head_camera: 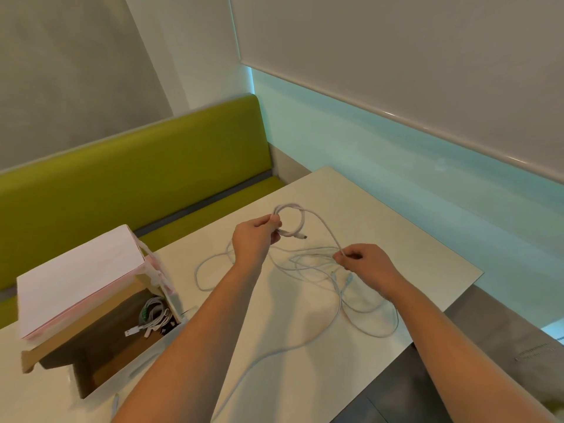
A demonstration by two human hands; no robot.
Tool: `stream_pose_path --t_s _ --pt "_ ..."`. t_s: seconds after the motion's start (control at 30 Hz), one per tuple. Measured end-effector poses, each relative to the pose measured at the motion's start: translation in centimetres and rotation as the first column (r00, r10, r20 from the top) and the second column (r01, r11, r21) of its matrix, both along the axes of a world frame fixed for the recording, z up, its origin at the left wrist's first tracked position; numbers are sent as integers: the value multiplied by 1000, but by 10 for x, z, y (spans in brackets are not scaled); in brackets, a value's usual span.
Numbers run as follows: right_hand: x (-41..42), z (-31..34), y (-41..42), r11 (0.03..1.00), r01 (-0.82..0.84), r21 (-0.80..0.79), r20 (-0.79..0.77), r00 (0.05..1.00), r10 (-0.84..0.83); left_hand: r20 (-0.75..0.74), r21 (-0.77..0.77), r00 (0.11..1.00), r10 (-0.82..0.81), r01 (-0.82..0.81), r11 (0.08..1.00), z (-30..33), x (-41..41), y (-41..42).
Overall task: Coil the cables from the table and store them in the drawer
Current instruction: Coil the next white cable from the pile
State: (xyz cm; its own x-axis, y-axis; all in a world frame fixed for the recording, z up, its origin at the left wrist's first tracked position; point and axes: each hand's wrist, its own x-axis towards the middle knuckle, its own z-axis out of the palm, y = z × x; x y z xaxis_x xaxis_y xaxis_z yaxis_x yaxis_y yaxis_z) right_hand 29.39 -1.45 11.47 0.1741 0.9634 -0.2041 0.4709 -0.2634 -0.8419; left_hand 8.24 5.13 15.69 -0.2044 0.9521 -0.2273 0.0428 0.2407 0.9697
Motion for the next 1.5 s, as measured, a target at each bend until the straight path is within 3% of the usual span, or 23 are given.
stream_pose_path --t_s 0.13,0.23,0.3,0.33,0.4,0.5,0.57,0.7,0.77,0.83,0.93,1.1,1.3,1.5 --pt "1 -20 -4 996 -22 -86 184 982 38 248 -93 967 65 -43 995 6 -5 2" --pt "-1 -23 -6 997 16 -77 191 982 -1 305 -125 952 19 20 992 7 -6 2" --pt "-5 -20 -4 995 75 -69 56 996 -71 333 -143 943 -19 71 987 6 -5 0" --pt "-7 -17 -2 989 132 -62 -95 986 -137 351 -152 936 -35 94 984 5 -4 -1" --pt "-15 -8 1 968 241 -70 -381 891 -249 409 -170 911 -56 136 976 6 -1 -4" --pt "-24 -1 8 950 286 -128 -533 788 -309 502 -199 863 -61 184 963 8 5 -9" --pt "-31 5 11 938 301 -174 -707 625 -332 520 -202 851 -77 210 957 9 9 -12" --pt "-39 19 15 879 391 -272 -927 140 -348 516 -191 852 -81 207 959 7 15 -16" --pt "-42 23 17 865 399 -304 -939 25 -342 511 -199 857 -71 198 960 5 18 -18" --pt "-44 27 19 856 400 -327 -938 -28 -345 519 -205 852 -71 205 957 3 21 -21" --pt "-48 28 21 863 357 -358 -929 -44 -367 544 -213 837 -66 214 953 2 24 -22" --pt "-53 29 17 912 196 -361 -915 116 -387 569 -223 821 -35 195 955 1 27 -23" --pt "-51 35 11 958 73 -278 -947 147 -286 572 -224 820 8 147 963 0 31 -23" --pt "-54 43 14 972 1 -237 -923 314 -225 529 -186 848 -46 169 968 -3 34 -25"
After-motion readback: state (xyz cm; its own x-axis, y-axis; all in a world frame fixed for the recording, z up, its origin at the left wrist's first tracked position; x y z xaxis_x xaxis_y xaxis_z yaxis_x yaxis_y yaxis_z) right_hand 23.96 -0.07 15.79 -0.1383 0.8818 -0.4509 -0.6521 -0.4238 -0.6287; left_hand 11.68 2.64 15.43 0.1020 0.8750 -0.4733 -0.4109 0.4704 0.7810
